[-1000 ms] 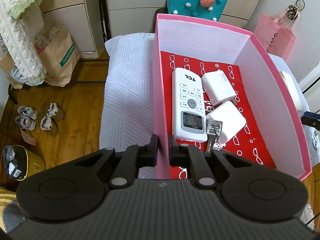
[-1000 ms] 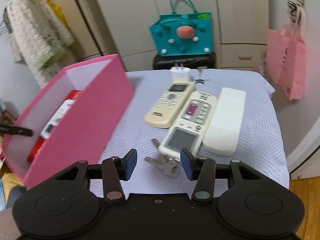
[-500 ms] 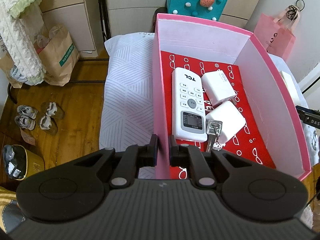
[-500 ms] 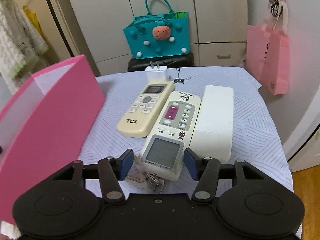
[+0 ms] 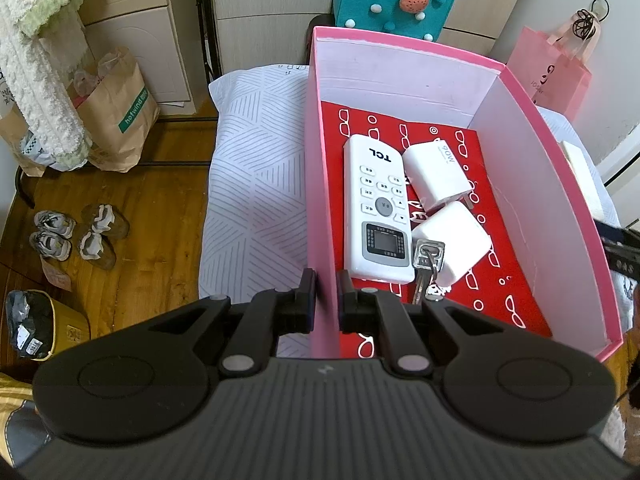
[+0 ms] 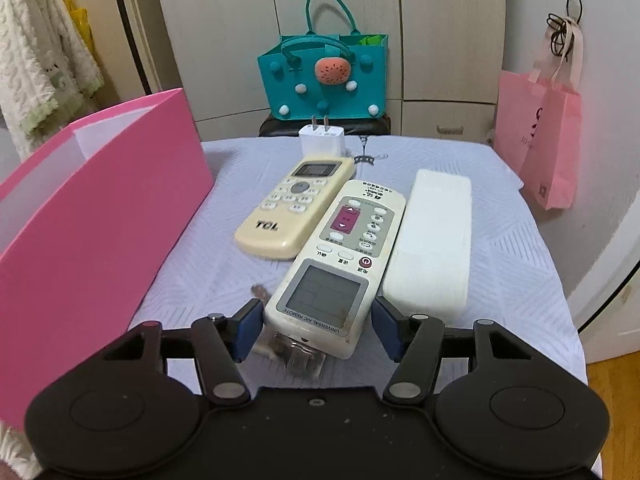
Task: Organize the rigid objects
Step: 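Grasp the grey remote with pink buttons with the right gripper, then carry the grey remote into the pink box and release it beside the TCL remote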
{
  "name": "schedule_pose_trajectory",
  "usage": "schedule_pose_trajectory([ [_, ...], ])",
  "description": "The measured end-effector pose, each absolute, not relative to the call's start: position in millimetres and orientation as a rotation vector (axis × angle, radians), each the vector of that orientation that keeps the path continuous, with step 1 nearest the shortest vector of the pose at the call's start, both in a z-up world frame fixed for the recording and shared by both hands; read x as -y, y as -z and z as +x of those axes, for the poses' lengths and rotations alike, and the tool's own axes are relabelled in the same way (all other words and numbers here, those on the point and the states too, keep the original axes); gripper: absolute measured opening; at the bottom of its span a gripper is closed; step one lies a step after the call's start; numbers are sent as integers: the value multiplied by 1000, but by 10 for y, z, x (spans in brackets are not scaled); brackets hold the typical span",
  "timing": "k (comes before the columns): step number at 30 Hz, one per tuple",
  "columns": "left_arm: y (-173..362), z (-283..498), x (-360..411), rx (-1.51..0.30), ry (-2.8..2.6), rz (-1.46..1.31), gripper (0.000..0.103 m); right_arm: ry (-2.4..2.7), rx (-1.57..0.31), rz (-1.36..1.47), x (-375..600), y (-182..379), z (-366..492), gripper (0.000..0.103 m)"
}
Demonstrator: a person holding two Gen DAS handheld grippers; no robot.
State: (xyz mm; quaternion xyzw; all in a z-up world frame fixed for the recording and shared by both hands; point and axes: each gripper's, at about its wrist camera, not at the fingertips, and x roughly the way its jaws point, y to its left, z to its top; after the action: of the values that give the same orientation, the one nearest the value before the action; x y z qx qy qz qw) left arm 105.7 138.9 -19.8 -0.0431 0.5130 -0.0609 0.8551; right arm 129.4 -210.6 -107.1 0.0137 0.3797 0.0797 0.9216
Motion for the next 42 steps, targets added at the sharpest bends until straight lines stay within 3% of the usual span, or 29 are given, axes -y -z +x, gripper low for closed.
schedule_pose_trajectory([
  [8,201,1057,-1392,-1080,128,-91,9,-263,-870,96,2148,996,1045,66],
  [19,200,1051,-1386,-1078,130,-88,9,-178,-879,78,2081,1085,1525,74],
  [26,184,1035,-1404,-1092,138,-96,9,-182,-824,-4,2017,1071,1466,62],
  [42,160,1010,-1366,-1105,136,-90,9,-281,-689,5,1922,554,1024,59],
])
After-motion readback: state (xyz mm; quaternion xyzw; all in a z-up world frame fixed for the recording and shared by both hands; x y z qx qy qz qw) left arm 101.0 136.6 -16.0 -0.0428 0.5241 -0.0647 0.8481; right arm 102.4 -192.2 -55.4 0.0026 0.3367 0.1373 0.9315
